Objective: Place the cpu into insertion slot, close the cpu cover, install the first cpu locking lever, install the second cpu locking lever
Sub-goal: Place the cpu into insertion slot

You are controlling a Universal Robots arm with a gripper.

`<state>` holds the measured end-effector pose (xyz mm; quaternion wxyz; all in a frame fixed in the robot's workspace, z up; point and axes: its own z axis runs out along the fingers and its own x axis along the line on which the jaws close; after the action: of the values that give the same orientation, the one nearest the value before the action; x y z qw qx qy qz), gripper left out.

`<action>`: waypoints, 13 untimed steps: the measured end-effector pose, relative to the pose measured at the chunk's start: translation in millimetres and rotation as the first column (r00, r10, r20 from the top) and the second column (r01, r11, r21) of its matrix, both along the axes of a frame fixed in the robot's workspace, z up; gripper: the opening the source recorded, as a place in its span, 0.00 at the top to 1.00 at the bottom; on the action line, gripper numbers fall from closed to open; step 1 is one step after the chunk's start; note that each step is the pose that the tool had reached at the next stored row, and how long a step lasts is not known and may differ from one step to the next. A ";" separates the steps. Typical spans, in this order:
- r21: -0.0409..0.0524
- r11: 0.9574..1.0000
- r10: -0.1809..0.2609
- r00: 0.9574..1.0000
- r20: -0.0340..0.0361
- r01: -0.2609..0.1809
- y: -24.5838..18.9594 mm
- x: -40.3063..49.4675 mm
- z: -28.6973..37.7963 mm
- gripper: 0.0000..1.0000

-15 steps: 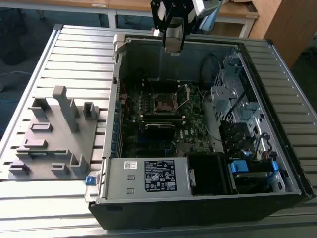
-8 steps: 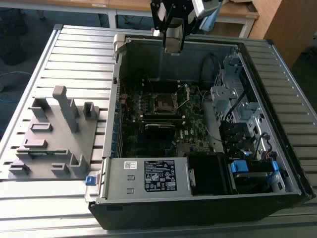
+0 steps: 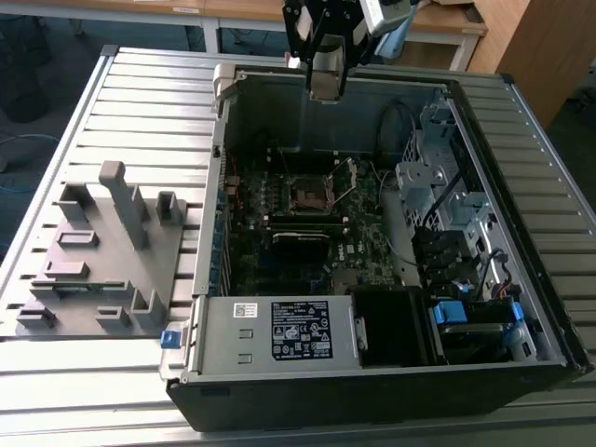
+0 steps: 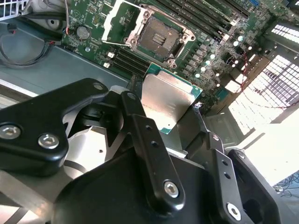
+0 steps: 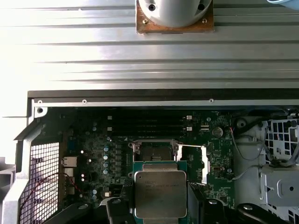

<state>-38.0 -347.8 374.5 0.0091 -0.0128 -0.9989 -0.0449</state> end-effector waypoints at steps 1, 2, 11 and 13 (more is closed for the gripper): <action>0.000 1.000 0.000 1.000 0.000 0.000 0.0 0.0 -1.1 0.46; 0.000 1.000 0.000 1.000 0.000 0.000 0.0 0.0 -2.2 0.46; 0.000 1.000 0.000 1.000 0.000 0.000 0.0 0.0 -6.2 0.46; 0.000 1.000 0.000 1.000 0.000 0.000 0.1 0.0 -6.9 0.46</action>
<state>-37.9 -347.8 367.6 0.0090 -0.0128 -0.9989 -0.0450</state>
